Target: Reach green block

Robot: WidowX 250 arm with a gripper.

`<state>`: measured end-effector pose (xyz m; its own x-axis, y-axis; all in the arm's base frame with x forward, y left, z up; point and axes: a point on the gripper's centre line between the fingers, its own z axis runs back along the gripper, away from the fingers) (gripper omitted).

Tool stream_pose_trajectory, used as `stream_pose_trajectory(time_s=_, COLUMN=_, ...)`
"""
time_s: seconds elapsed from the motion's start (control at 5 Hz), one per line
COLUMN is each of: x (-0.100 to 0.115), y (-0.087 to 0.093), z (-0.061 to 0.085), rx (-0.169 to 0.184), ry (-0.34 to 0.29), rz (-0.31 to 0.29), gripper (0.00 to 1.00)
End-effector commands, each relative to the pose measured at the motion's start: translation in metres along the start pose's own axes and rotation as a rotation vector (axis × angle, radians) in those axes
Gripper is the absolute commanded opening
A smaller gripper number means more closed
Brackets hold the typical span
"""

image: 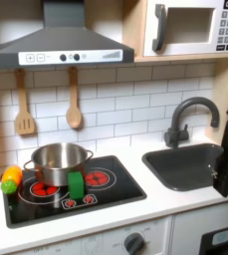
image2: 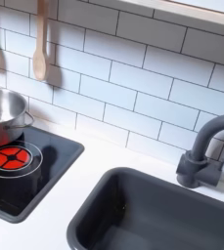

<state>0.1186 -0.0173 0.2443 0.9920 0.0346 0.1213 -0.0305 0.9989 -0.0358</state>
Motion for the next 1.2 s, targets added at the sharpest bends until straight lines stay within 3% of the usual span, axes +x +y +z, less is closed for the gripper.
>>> stream_pose_trajectory(time_s=0.0, x=0.000, y=0.000, z=0.000, rx=0.001, ry=0.000, rz=0.000, gripper=1.00)
stream_pose_trajectory(time_s=0.4, x=0.031, y=0.008, z=-0.009, rx=0.030, ry=-0.045, rz=-0.033, gripper=1.00)
stream_pose_trajectory(time_s=1.0, x=0.072, y=0.045, z=-0.013, rx=0.076, ry=-0.106, rz=-0.015, gripper=1.00)
